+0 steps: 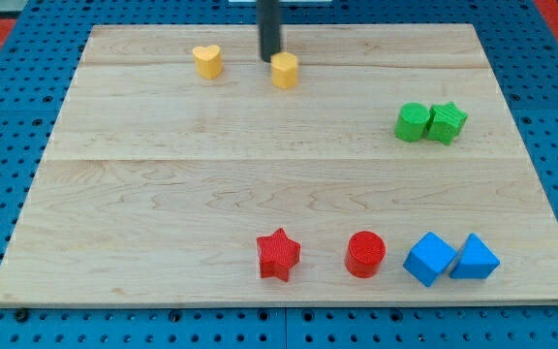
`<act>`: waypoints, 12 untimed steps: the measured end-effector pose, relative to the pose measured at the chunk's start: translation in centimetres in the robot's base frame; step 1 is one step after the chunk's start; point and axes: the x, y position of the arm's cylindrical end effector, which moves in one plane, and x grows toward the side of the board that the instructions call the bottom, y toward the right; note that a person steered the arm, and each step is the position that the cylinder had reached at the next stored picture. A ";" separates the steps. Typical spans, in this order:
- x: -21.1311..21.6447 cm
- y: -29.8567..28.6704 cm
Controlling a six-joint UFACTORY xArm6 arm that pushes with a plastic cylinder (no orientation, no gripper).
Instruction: Slide yellow hexagon towards green circle
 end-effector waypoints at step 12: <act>8.1 -1.4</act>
